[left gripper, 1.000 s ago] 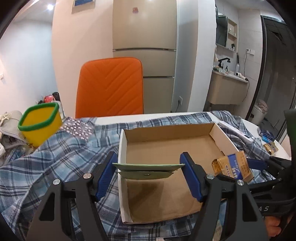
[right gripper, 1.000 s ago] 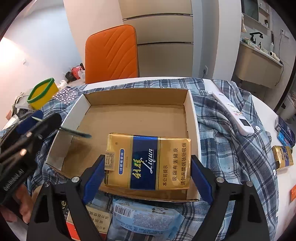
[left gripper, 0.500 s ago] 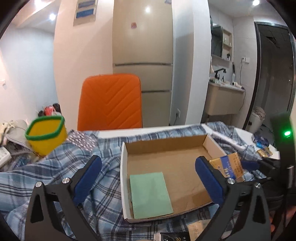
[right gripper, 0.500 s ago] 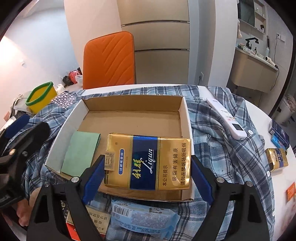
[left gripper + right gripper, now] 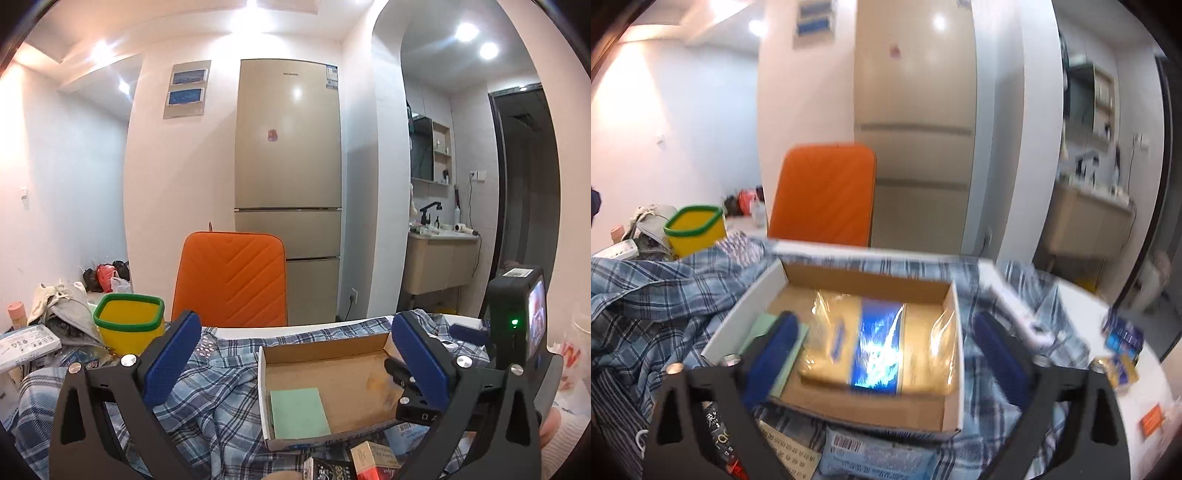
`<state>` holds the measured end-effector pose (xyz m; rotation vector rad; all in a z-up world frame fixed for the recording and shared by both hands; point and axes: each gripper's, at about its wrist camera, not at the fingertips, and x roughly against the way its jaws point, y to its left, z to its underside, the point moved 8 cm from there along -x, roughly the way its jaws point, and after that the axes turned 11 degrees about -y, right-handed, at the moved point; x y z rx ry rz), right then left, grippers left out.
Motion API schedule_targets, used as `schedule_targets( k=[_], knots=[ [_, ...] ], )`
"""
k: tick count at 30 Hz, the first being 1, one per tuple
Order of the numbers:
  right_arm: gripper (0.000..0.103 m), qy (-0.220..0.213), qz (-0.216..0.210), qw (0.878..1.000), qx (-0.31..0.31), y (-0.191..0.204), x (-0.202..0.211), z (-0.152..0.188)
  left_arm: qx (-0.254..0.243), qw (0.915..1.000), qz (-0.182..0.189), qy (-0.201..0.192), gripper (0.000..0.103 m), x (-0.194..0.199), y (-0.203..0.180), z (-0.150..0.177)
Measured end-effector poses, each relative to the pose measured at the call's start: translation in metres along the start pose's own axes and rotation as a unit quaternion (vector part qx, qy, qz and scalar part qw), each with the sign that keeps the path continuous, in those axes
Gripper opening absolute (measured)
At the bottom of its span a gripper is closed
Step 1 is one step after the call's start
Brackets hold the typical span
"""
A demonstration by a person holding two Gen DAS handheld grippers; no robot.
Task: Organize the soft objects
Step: 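Lower the gold-blue pack into the box and open the right gripper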
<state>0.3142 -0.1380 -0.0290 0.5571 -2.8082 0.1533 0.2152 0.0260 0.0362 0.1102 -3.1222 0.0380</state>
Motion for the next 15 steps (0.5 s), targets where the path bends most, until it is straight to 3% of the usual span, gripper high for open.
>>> schedule_targets(
  k=[6,15],
  knots=[
    [0.103,-0.021,-0.003,1.000,0.015,0.008,0.014,-0.011,-0.001,0.9999,-0.009,0.005,0.103,0.015,0.007,0.013],
    [0.103,-0.029,0.019,0.998,-0.055,-0.016,0.052,-0.028,-0.007,0.9999,-0.007,0.006,0.103,0.036,0.007,0.028]
  ],
)
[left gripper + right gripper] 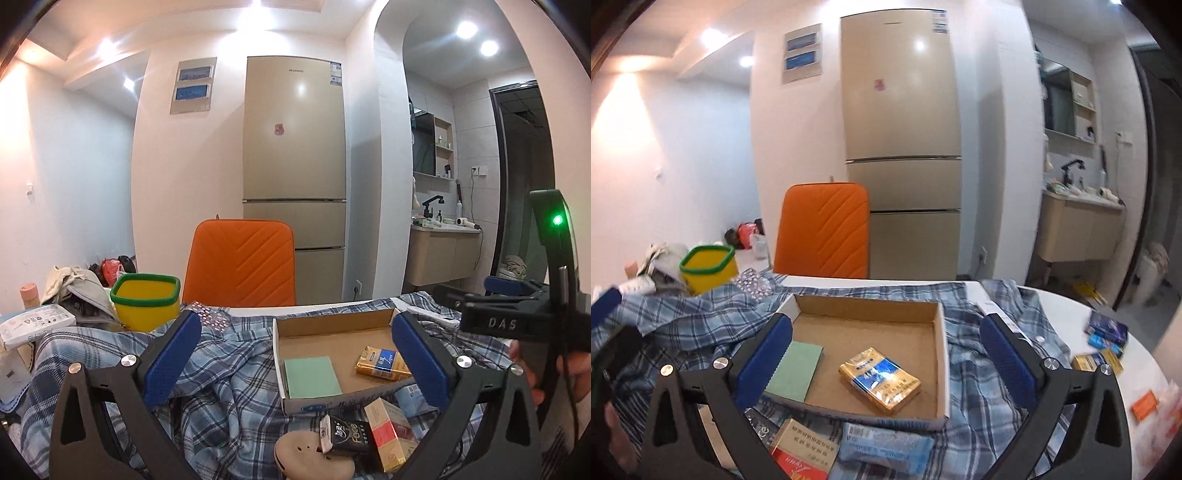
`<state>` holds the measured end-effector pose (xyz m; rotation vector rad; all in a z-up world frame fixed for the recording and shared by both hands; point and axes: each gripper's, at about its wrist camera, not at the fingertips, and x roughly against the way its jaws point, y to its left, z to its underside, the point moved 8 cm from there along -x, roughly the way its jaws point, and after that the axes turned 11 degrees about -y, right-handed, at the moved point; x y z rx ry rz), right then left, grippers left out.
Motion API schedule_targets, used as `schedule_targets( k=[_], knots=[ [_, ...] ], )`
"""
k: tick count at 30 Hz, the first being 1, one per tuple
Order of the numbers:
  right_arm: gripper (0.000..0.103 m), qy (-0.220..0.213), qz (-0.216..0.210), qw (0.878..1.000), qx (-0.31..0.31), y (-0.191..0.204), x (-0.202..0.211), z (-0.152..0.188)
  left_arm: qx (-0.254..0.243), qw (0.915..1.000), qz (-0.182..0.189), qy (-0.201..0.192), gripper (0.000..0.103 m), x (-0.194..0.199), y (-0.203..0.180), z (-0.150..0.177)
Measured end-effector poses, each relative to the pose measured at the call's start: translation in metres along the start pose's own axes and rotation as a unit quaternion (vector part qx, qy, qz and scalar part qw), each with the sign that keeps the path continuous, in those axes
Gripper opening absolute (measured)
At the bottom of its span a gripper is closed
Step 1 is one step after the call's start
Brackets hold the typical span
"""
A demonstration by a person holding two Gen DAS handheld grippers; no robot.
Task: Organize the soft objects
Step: 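Lower the gold-blue pack into the box and open the right gripper, then grasp the white cable bundle with the right gripper and lift it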
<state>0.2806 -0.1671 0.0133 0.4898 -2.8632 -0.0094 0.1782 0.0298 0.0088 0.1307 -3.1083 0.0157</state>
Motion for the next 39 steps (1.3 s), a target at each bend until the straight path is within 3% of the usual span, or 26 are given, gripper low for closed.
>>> schedule_targets(
  k=[2,6,11,16,27,35,39],
  knots=[
    [0.103,-0.006,0.014,1.000,-0.006,-0.006,0.011,0.001,-0.010,0.9999,0.001,-0.006,0.103,0.005,-0.002,0.002],
    [0.103,-0.017,0.004,1.000,-0.011,-0.008,0.033,0.008,-0.017,0.9998,-0.001,-0.009,0.103,0.007,-0.007,0.011],
    [0.103,-0.003,-0.018,1.000,-0.018,-0.005,0.036,0.022,-0.034,0.9992,0.000,0.019,0.103,-0.002,-0.012,0.035],
    [0.103,0.030,-0.031,0.999,-0.026,-0.004,0.027,0.040,-0.049,0.9987,-0.003,0.010,0.103,0.002,-0.018,0.038],
    [0.103,0.055,-0.053,0.997,-0.025,0.006,0.025,0.052,-0.013,0.9998,-0.009,0.009,0.103,0.004,-0.003,0.038],
    [0.100,0.121,-0.033,0.991,-0.033,-0.002,0.027,0.073,0.000,0.9999,-0.011,0.007,0.103,0.005,0.002,0.035],
    [0.096,0.170,-0.054,0.983,-0.032,0.004,0.034,0.093,0.005,1.0000,-0.007,0.001,0.103,0.009,0.003,0.033]
  ],
)
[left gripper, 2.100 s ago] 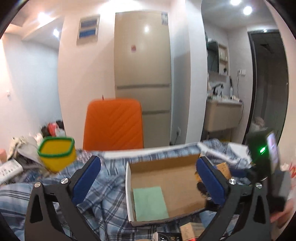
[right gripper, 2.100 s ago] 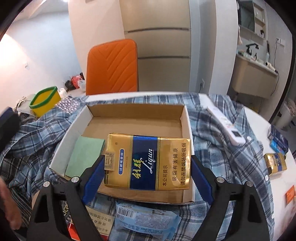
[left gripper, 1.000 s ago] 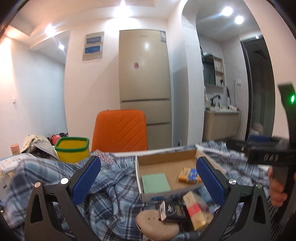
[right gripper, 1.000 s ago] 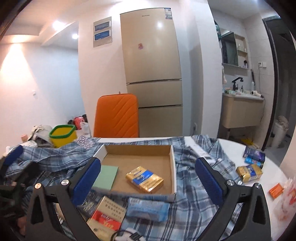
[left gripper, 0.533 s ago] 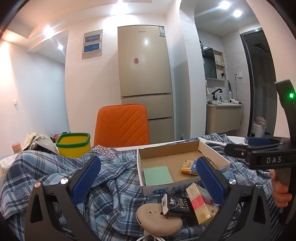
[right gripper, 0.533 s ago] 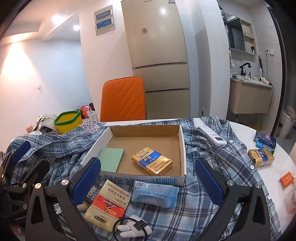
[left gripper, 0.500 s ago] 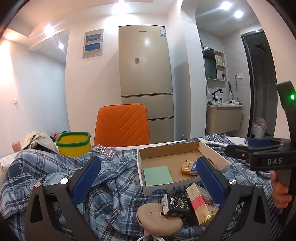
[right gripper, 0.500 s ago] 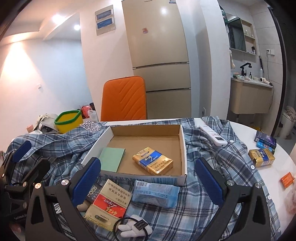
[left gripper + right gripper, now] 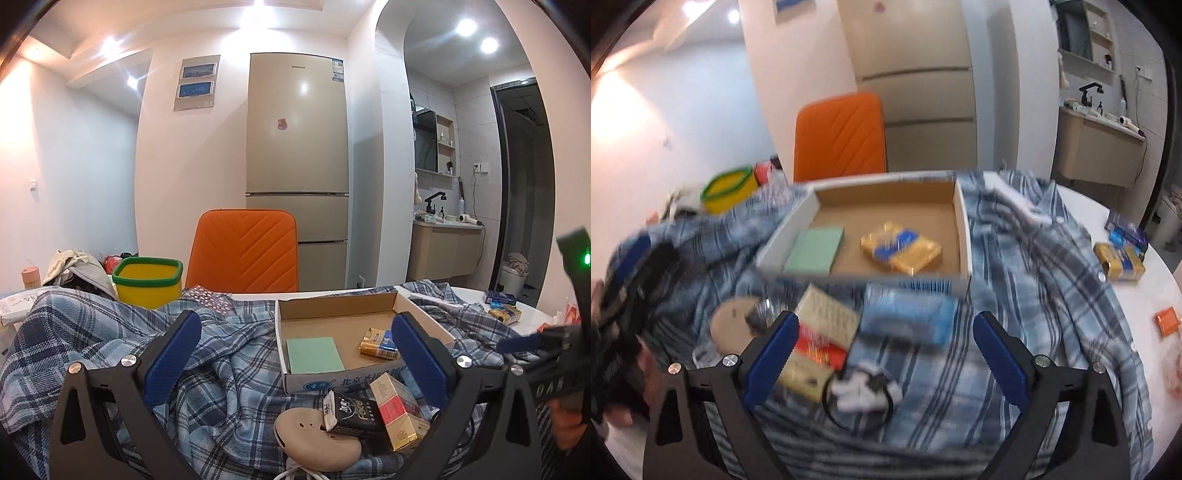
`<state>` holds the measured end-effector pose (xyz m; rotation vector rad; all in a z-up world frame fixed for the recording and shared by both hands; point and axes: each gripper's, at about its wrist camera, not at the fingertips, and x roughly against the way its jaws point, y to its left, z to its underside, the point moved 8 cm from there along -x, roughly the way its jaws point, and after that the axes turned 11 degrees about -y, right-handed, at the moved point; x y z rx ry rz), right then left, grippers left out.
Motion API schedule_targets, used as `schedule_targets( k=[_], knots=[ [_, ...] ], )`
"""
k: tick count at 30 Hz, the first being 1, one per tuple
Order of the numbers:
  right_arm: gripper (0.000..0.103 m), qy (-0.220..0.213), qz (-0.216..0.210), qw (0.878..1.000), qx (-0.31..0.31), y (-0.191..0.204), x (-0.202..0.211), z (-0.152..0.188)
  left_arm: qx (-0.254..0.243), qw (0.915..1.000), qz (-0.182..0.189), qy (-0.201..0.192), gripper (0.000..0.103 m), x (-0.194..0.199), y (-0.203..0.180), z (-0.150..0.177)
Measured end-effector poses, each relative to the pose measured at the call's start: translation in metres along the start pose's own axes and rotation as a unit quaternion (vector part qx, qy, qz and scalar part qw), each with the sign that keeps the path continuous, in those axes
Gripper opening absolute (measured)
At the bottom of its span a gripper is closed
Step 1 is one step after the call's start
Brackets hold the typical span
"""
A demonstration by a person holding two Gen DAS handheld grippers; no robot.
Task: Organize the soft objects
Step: 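Grasp the white cable bundle with the right gripper and lift it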
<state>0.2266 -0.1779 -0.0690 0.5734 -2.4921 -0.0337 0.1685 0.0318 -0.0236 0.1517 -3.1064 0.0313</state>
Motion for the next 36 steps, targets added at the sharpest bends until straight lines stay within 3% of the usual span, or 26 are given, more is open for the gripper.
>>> schedule_targets(
  k=[5,14,19,22,23,24,25,36],
  knots=[
    [0.091,0.035,0.006,0.999,-0.015,-0.004,-0.007,0.019,0.007,0.9999,-0.004,-0.010,0.103,0.004,0.003,-0.005],
    [0.059,0.142,-0.038,0.989,-0.036,0.008,-0.032,0.054,0.041,0.9991,0.001,0.006,0.103,0.005,0.016,-0.012],
    [0.058,0.152,-0.041,0.987,-0.026,0.012,-0.036,0.060,0.055,0.9982,0.012,0.020,0.103,0.002,0.018,-0.008],
    [0.046,0.156,-0.031,0.987,-0.020,0.012,-0.038,0.063,0.062,0.9976,0.019,0.022,0.103,0.000,0.019,-0.008],
    [0.042,0.150,-0.032,0.988,-0.018,0.014,-0.037,0.062,0.064,0.9975,0.020,0.023,0.103,0.000,0.020,-0.007],
    [0.032,0.143,-0.033,0.989,-0.016,0.015,-0.035,0.060,0.067,0.9973,0.020,0.024,0.103,0.000,0.020,-0.007],
    [0.030,0.136,-0.032,0.990,-0.011,0.016,-0.032,0.058,0.069,0.9970,0.023,0.025,0.103,0.000,0.021,-0.007],
    [0.027,-0.030,-0.035,0.999,0.021,0.018,0.021,0.013,0.000,0.9910,0.099,0.089,0.103,-0.004,-0.028,0.015]
  ],
)
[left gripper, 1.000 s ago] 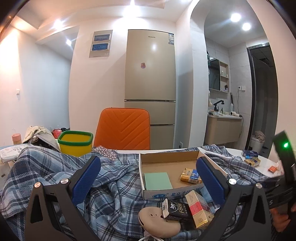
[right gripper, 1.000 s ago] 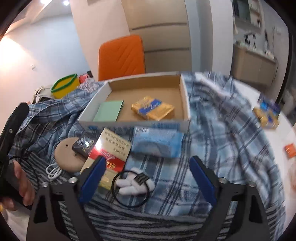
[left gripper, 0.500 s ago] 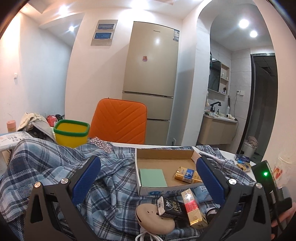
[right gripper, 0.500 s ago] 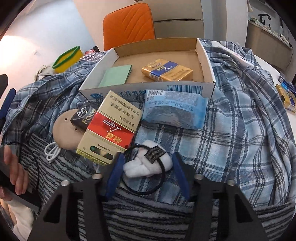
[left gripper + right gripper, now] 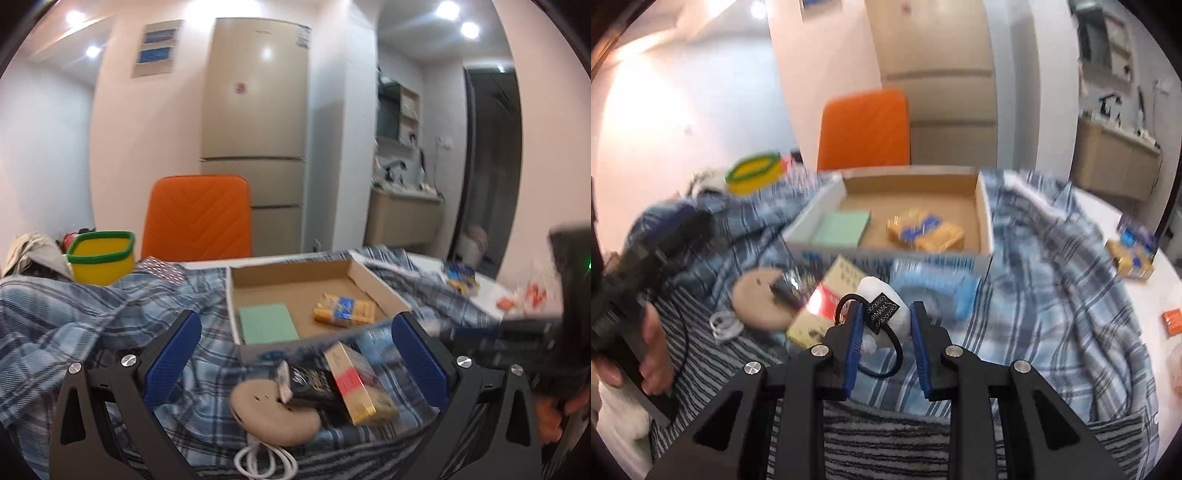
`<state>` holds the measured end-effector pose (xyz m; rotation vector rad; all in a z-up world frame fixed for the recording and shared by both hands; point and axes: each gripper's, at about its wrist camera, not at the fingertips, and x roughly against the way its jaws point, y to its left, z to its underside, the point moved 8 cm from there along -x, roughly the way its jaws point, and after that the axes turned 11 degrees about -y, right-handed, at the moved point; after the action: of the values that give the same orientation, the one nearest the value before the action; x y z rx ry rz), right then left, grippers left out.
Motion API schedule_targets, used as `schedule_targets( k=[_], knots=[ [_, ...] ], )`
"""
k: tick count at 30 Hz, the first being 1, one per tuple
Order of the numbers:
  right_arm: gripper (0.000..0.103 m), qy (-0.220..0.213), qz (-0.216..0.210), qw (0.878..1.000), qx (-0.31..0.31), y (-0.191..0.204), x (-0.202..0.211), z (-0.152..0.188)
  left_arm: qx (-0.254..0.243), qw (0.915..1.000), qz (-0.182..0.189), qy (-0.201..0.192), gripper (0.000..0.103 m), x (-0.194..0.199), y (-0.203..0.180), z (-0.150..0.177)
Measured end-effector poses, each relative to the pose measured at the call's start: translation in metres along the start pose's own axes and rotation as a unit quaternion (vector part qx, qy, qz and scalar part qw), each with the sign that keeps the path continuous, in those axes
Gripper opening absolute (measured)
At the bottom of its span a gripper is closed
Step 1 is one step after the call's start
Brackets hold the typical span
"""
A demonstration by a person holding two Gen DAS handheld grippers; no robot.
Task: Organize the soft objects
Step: 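Grasp the white cable bundle with the right gripper and lift it, then grasp the red-white pack with the left gripper while the right gripper holds the cable bundle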
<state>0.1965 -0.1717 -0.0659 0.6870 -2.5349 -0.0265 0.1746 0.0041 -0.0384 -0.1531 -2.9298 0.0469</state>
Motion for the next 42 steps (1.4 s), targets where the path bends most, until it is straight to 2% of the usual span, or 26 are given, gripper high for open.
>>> schedule_targets(
  k=[2,5,6,9,14,23,26,29,33,37,38,39,41,42],
  knots=[
    [0.027,-0.041,0.013,0.999,-0.004,-0.004,0.012,-0.009,-0.016,0.9998,0.009,0.013,0.101,-0.003,-0.009,0.006],
    [0.027,-0.071,0.053,0.996,-0.012,-0.016,0.021,-0.016,-0.016,0.9978,0.038,0.051,0.091,-0.010,-0.017,0.018],
    [0.027,-0.073,0.066,0.995,-0.017,-0.020,0.021,-0.016,-0.010,0.9963,0.050,0.070,0.089,-0.013,-0.019,0.023],
    [0.027,-0.073,0.059,0.995,-0.030,-0.025,0.020,-0.015,0.018,0.9876,0.088,0.129,0.082,-0.021,-0.026,0.040],
    [0.027,-0.065,0.053,0.995,-0.054,-0.035,0.016,-0.011,0.031,0.9776,0.107,0.179,0.081,-0.025,-0.033,0.057],
    [0.027,-0.060,0.044,0.995,-0.059,-0.033,0.016,-0.007,0.081,0.9421,0.181,0.270,0.056,-0.030,-0.051,0.084],
    [0.027,-0.064,0.044,0.996,-0.052,-0.030,0.017,-0.008,0.086,0.9404,0.173,0.280,0.051,-0.035,-0.049,0.088],
    [0.028,-0.067,0.045,0.996,-0.047,-0.028,0.018,-0.008,0.108,0.9390,0.173,0.277,0.050,-0.037,-0.044,0.086],
    [0.028,-0.066,0.044,0.996,-0.043,-0.027,0.017,-0.008,0.155,0.9294,0.175,0.286,0.051,-0.043,-0.037,0.086],
    [0.028,-0.071,0.046,0.996,-0.037,-0.025,0.020,-0.009,0.171,0.9223,0.187,0.292,0.050,-0.043,-0.040,0.086],
    [0.028,-0.072,0.046,0.996,-0.035,-0.024,0.020,-0.009,0.173,0.9219,0.184,0.294,0.044,-0.044,-0.040,0.087],
    [0.028,-0.073,0.044,0.996,-0.033,-0.023,0.020,-0.009,0.177,0.9208,0.182,0.296,0.030,-0.045,-0.039,0.088],
    [0.028,-0.071,0.045,0.996,-0.028,-0.021,0.020,-0.009,0.192,0.9131,0.198,0.300,0.025,-0.045,-0.041,0.088],
    [0.028,-0.071,0.046,0.996,-0.026,-0.020,0.019,-0.009,0.190,0.9142,0.200,0.297,0.023,-0.044,-0.041,0.087]
  ],
)
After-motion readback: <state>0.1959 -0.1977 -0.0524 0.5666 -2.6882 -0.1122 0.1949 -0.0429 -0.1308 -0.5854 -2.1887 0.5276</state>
